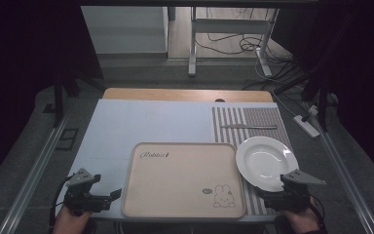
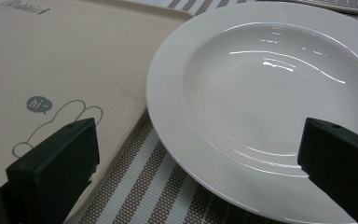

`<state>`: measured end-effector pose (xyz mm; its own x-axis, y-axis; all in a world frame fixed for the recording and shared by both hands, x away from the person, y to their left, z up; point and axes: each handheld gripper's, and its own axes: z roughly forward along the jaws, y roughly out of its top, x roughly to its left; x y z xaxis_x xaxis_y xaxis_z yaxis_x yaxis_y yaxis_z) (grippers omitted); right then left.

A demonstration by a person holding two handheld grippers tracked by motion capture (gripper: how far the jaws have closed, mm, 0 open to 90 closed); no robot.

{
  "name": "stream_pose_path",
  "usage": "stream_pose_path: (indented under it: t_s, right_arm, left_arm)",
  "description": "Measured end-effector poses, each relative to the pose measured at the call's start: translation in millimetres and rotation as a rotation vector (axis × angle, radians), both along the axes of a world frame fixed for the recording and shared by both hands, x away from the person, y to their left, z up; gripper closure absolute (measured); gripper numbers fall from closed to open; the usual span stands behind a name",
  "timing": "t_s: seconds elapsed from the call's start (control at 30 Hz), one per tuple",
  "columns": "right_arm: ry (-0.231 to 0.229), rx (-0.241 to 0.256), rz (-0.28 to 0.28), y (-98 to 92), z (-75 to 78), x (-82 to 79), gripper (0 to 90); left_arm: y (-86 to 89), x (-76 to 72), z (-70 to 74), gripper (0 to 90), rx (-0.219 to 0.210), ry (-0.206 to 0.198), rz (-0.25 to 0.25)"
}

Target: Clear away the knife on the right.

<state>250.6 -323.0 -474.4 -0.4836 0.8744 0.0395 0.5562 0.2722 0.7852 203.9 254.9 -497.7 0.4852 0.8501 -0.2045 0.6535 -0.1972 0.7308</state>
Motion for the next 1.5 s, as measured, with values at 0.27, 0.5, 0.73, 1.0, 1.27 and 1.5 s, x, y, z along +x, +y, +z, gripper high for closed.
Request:
stream_pose_path:
  t_s: [0.27,0.5,0.73,1.0,1.27,1.5]
  right_arm:
    - [0.001,-0.007,0.014,1.9,-0.2,0.9,0.0]
    - [0.006,-0.013,0.013,2.1,-0.4,0.8,0.0]
    - [0.013,-0.024,0.018,3.3,-0.8,1.2,0.0]
    - [0.023,-0.042,0.025,5.9,-0.8,2.3,0.0]
    - [0.034,-0.035,0.057,9.0,0.1,5.0,0.0]
    - [0.000,-0.040,0.064,12.4,3.7,7.9,0.0]
  left_arm:
    - [-1.7,-2.1,0.3,2.4,0.010,0.000,-0.014]
    - [-0.9,0.1,-0.3,2.3,0.002,0.014,-0.018]
    - [-1.4,0.8,-0.6,2.7,0.005,0.019,-0.018]
    - [-2.1,1.0,-0.8,2.7,0.012,0.023,-0.019]
    - [-2.9,0.9,-0.9,2.7,0.020,0.023,-0.026]
    - [-4.2,1.7,-1.2,2.5,0.034,0.030,-0.028]
